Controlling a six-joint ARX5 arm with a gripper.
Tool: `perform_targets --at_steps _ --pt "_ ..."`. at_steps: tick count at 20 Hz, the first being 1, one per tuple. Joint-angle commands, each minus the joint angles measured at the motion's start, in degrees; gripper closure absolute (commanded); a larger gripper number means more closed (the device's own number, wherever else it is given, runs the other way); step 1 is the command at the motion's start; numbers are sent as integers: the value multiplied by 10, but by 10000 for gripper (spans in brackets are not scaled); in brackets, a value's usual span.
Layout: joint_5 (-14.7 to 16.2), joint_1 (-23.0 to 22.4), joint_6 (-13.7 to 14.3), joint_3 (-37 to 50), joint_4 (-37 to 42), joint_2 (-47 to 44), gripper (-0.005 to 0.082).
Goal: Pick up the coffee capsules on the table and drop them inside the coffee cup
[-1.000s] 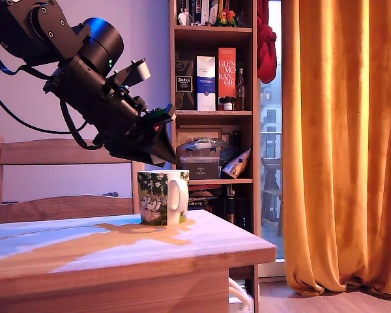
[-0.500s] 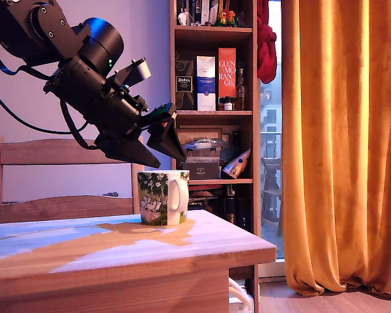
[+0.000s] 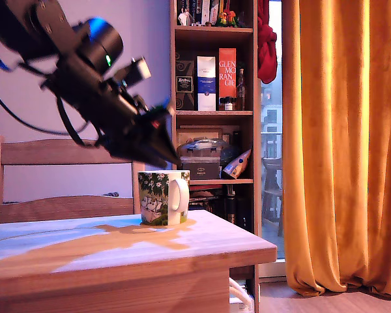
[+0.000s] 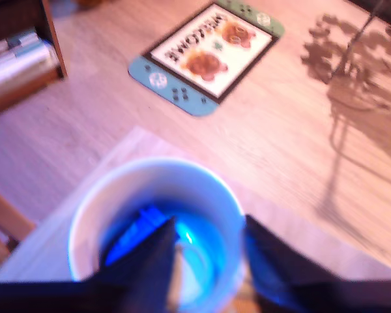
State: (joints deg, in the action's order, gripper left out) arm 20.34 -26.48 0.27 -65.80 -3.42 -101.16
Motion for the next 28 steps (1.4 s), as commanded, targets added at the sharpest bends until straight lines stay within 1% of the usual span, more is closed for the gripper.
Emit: perform_targets --at_steps 1,4,5,7,10,13,17,19,23,24,25,28 --pt "1 -1 2 -2 -16 50 789" --pt "-9 3 4 2 -54 99 789" --pt "-16 3 13 7 -54 116 789" --pt "-27 5 13 23 -53 144 789" --pt "-43 16 13 71 -51 190 789" --pt "-59 32 12 144 -37 241 789" --pt "-59 80 7 254 -5 323 789" --pt "-60 113 -14 296 11 361 789" --pt "-58 182 -14 356 24 434 789" --pt "-58 194 -14 369 24 452 789" --pt "-58 204 -34 381 24 470 789" --pt "-58 221 -39 420 24 536 789"
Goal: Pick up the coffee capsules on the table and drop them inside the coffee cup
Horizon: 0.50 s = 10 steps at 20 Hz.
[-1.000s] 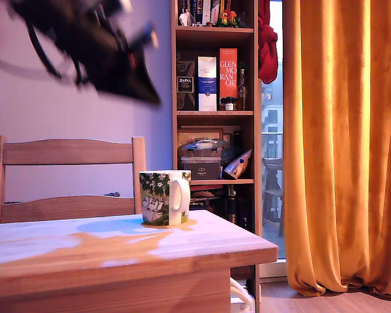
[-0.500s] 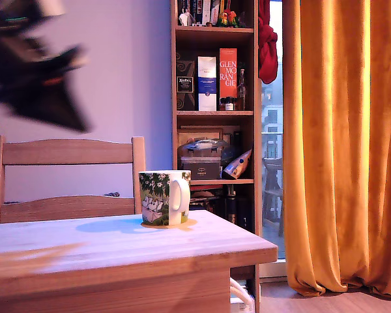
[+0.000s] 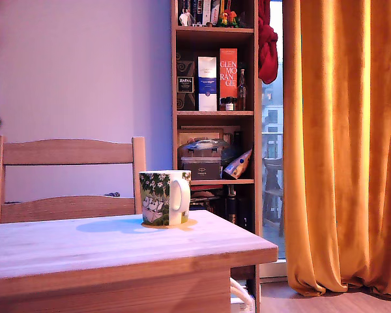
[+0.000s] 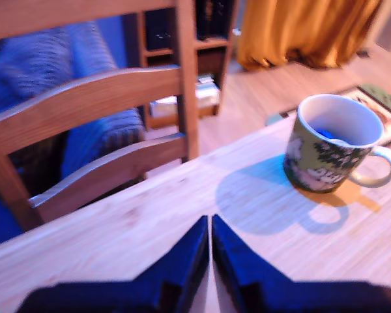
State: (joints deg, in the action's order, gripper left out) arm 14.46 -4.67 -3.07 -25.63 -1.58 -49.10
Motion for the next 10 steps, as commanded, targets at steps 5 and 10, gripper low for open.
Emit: perform_targets --at_steps 5,10 --pt "-21 2 -27 85 -16 158 789" --pt "-36 2 -45 107 -84 301 789"
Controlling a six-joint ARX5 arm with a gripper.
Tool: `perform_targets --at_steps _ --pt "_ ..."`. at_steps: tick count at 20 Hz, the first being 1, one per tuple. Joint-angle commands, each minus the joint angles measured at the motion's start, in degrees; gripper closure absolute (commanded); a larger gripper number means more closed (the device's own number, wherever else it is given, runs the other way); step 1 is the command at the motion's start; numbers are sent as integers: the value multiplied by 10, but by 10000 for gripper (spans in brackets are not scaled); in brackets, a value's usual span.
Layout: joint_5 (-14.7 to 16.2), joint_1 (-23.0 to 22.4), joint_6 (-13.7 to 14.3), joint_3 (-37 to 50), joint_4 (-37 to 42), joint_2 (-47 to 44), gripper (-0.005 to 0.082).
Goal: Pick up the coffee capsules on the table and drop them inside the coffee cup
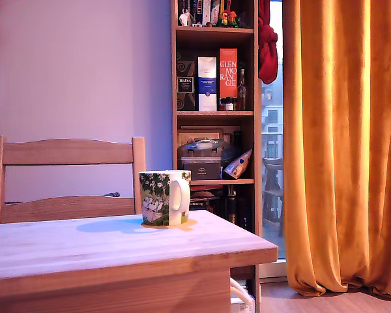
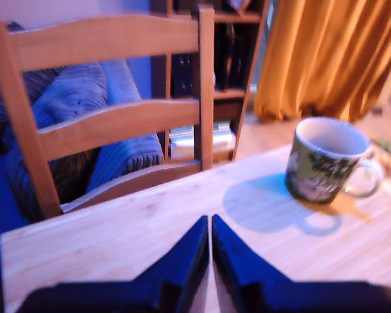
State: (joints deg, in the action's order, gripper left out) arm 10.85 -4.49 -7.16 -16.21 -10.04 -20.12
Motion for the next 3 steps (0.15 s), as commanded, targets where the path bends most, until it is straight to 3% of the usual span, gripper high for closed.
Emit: perform_targets --at_steps 1,3 --pt "0 0 -4 13 -9 35 789" --pt "0 0 -10 13 -29 76 789"
